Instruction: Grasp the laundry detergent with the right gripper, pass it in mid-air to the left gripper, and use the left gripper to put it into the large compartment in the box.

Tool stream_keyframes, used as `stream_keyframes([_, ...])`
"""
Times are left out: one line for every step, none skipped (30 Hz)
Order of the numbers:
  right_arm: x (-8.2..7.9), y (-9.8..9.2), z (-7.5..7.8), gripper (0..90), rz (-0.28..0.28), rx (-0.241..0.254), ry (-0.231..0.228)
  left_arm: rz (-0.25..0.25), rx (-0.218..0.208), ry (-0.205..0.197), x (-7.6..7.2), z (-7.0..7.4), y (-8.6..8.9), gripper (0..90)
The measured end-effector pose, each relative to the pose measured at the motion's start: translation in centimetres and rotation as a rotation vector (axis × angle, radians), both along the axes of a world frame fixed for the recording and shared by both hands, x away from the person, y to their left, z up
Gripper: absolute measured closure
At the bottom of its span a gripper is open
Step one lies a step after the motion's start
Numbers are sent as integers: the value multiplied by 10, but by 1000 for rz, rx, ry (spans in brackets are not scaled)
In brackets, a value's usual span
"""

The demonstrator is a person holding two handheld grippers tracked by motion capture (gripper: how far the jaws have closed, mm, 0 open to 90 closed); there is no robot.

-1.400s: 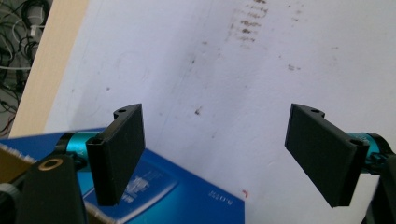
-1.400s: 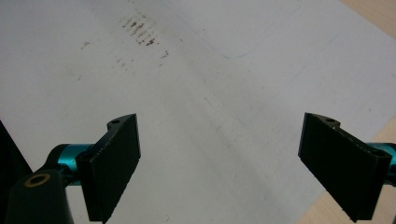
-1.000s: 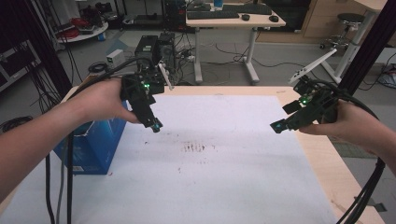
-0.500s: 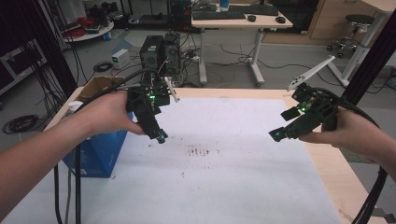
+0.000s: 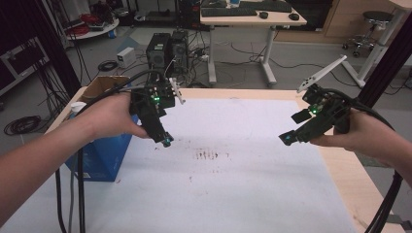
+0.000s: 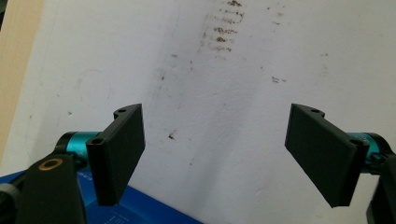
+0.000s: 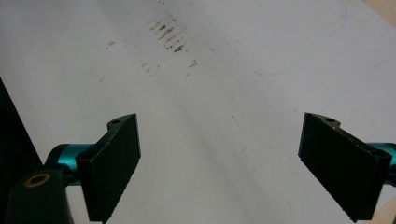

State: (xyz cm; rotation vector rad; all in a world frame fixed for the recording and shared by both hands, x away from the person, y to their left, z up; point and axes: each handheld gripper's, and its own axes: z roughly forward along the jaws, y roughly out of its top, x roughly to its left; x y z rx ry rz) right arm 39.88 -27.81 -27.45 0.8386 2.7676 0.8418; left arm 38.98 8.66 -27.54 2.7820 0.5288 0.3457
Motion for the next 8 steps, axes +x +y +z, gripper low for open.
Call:
stream_keyframes([0, 0, 0, 124, 3, 0, -1, 0, 0, 2, 0, 0, 0, 202])
stream_keyframes([0, 0, 0, 124, 4, -1, -1, 0, 1, 4, 0, 0, 0, 203])
stream_keyframes([0, -1, 0, 124, 1, -2, 1, 2, -4, 4, 0, 0, 0, 202])
stream_keyframes([-1, -1, 0, 124, -4, -4, 4, 1, -6, 5, 0, 0, 0, 202])
stream_keyframes([-1, -1, 0, 124, 0, -2, 4, 2, -7, 4, 0, 0, 0, 202])
stream_keyframes([-1, -1, 0, 124, 0, -2, 4, 2, -7, 4, 0, 0, 0, 202])
stream_keyframes([-1, -2, 0, 124, -1, -2, 5, 2, -7, 4, 0, 0, 0, 202])
stream_keyframes([-1, -2, 0, 124, -1, -2, 5, 7, -11, 0, -1, 0, 1, 202])
